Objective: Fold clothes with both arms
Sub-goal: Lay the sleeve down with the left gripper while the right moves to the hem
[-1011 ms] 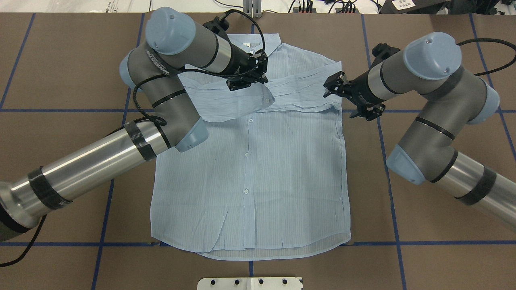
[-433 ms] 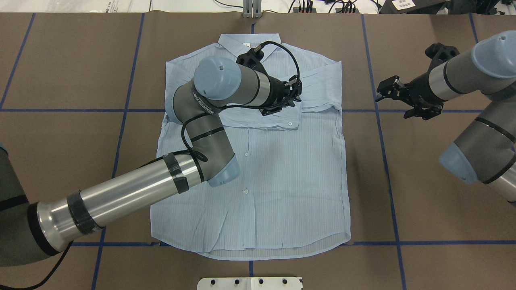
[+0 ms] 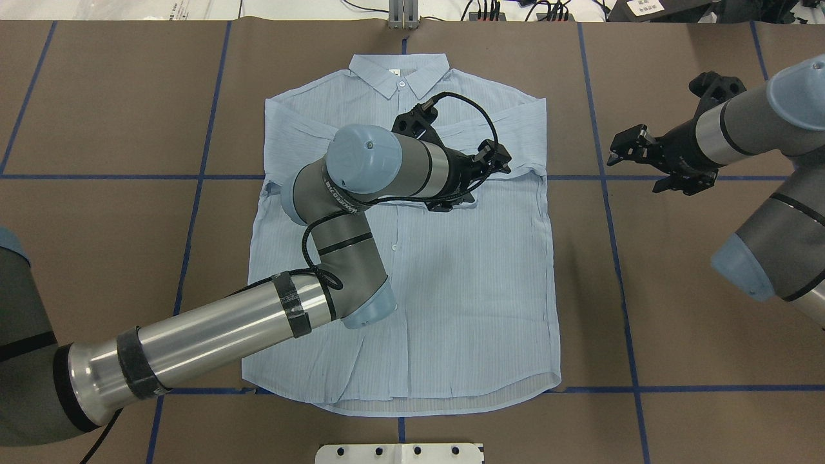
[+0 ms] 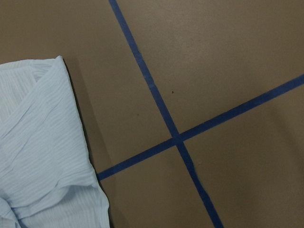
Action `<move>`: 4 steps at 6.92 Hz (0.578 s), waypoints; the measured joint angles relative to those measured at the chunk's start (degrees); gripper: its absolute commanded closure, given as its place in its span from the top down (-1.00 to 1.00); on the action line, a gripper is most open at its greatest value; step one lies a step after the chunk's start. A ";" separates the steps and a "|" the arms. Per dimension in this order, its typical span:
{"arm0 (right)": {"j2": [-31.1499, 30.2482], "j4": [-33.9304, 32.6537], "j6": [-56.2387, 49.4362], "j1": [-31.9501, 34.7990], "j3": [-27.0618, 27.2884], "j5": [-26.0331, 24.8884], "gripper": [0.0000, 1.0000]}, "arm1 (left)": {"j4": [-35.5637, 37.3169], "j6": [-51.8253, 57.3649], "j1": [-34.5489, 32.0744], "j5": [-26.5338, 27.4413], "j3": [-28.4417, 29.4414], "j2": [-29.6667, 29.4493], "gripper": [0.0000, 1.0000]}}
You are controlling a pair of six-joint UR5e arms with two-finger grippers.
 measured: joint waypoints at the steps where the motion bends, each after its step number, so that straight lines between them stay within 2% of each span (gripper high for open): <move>1: -1.54 -0.02 1.18 -1.70 2.00 -0.17 1.00 | 0.32 -0.89 0.47 -0.10 -3.32 1.92 0.93; 3: -4.17 -0.14 9.55 -9.15 6.76 -3.09 1.00 | 1.09 -1.37 0.83 -0.32 -13.62 9.26 0.80; 4: -5.99 -0.35 14.87 -15.27 10.07 -8.01 0.99 | 1.33 -1.18 0.79 -0.38 -18.57 13.87 0.75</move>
